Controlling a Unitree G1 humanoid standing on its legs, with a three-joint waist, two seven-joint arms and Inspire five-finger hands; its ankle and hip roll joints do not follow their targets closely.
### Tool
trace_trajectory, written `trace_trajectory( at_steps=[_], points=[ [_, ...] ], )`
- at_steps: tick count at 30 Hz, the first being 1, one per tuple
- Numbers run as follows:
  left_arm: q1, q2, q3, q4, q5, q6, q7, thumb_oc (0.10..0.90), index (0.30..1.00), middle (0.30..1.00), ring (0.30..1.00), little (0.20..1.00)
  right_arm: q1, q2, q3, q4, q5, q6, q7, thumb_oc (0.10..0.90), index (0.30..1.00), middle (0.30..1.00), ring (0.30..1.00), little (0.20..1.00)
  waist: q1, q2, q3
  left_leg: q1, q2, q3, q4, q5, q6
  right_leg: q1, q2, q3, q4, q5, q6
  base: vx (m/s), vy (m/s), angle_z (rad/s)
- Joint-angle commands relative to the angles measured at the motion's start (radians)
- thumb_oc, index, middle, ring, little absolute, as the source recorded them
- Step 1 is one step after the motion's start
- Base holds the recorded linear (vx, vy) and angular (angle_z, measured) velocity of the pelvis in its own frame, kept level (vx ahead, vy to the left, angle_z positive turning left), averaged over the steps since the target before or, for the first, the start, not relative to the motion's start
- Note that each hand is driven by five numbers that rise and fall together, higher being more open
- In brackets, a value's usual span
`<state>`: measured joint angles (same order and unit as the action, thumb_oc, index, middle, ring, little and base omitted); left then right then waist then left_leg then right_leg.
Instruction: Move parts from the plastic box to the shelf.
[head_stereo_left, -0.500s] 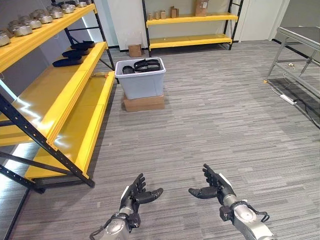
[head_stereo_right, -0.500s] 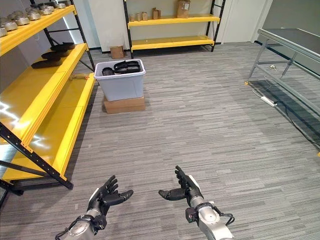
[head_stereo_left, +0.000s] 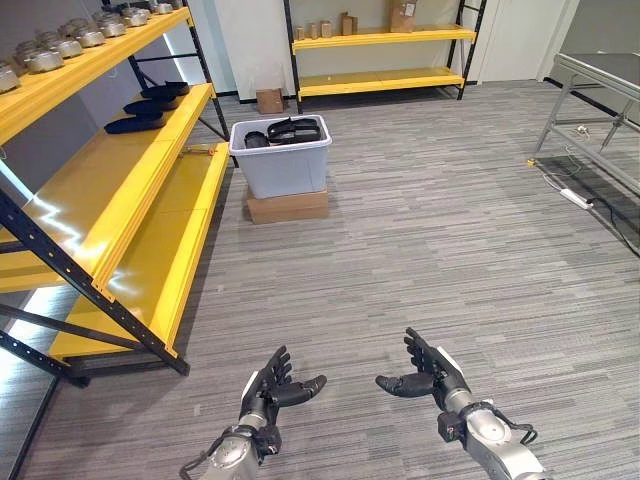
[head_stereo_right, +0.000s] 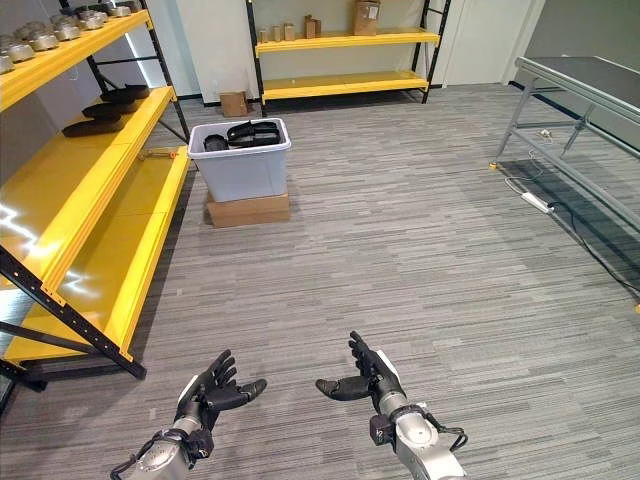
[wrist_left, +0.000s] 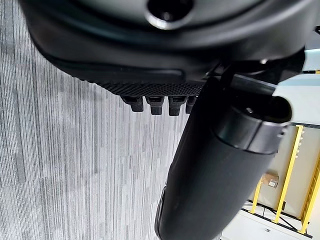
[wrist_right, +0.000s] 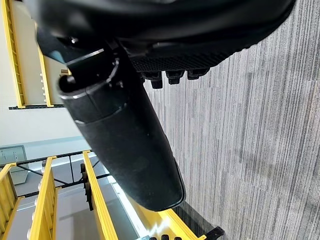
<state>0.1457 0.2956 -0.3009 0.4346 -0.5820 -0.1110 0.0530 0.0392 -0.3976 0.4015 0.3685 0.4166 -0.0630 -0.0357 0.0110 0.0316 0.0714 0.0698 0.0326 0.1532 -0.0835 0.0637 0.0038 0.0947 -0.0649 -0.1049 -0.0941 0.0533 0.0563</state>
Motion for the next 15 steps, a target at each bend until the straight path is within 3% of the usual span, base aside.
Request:
trace_trajectory(
  at_steps=[1, 15],
  points=[
    [-0.121, 0.026, 0.015, -0.019, 0.015, -0.103, -0.014, 0.9, 1.0, 1.0, 1.0, 1.0, -0.102, 0.032, 0.008, -0.057, 0.038, -0.106, -0.007, 0.9, 1.0, 1.0, 1.0, 1.0, 0.02, -0.046, -0.013, 0.028, 0.04, -0.056, -0.004, -0.083, -0.043, 0.042, -0.069, -0.026, 0.015, -0.078, 0.05, 0.0, 0.0, 0.0],
    [-0.129, 0.034, 0.021, -0.025, 0.024, -0.105, -0.02, 0.9, 1.0, 1.0, 1.0, 1.0, -0.091, 0.028, 0.008, -0.077, 0.037, -0.102, 0.005, 0.9, 1.0, 1.0, 1.0, 1.0, 0.022, -0.042, -0.01, 0.028, 0.033, -0.06, -0.004, -0.088, -0.04, 0.043, -0.075, -0.029, 0.017, -0.08, 0.054, 0.0, 0.0, 0.0]
  ],
)
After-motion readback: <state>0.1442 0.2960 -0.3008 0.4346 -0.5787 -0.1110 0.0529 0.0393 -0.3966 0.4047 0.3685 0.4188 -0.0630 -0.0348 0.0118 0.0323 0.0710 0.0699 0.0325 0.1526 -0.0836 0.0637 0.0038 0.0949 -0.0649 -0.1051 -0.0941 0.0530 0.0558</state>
